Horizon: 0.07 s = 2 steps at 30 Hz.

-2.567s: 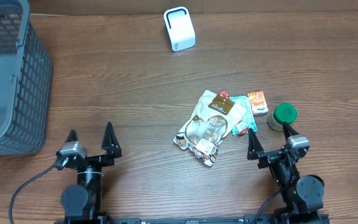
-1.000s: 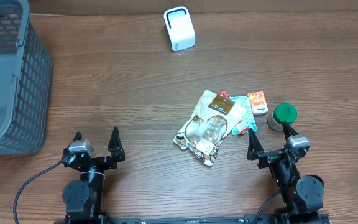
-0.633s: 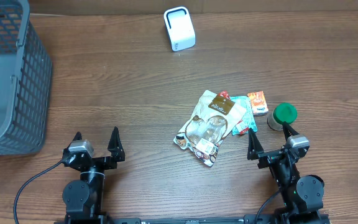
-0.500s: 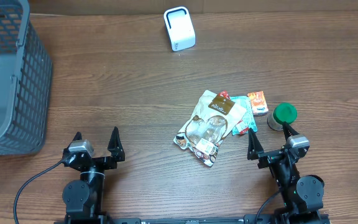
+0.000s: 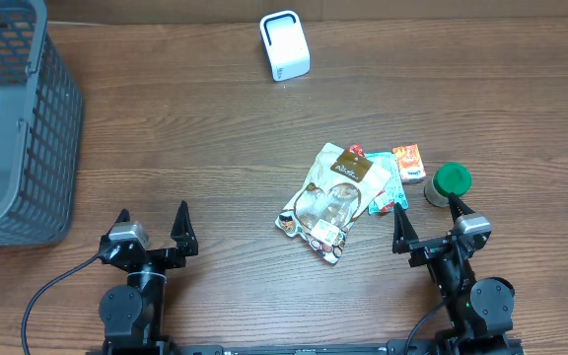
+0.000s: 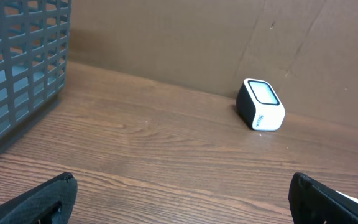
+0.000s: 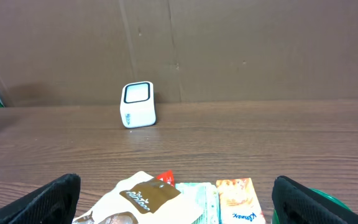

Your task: Scan the item barcode

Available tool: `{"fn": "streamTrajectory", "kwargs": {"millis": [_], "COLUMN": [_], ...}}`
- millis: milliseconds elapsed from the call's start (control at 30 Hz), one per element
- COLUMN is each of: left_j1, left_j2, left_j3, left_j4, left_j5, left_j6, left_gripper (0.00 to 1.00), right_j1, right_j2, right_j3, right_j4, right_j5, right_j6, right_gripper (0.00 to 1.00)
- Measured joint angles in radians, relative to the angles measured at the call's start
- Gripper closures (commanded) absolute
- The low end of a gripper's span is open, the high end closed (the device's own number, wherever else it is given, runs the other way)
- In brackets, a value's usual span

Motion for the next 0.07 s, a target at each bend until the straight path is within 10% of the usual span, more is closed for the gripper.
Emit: {"fn": "streamTrajectory", "kwargs": {"millis": [67], "left_j1": [0.000], "left_j2": [0.000], "left_j3": [0.000], "left_j4": [0.000], "left_j5": [0.000], "left_j6": [0.000], "left_gripper": [0.00], "right_j1": [0.000], "right_j2": [0.000], "right_j3": [0.000], "right_j4": [0.000], "right_j5": [0.001], "right_j6": [0.000], "right_gripper": [0.00]}}
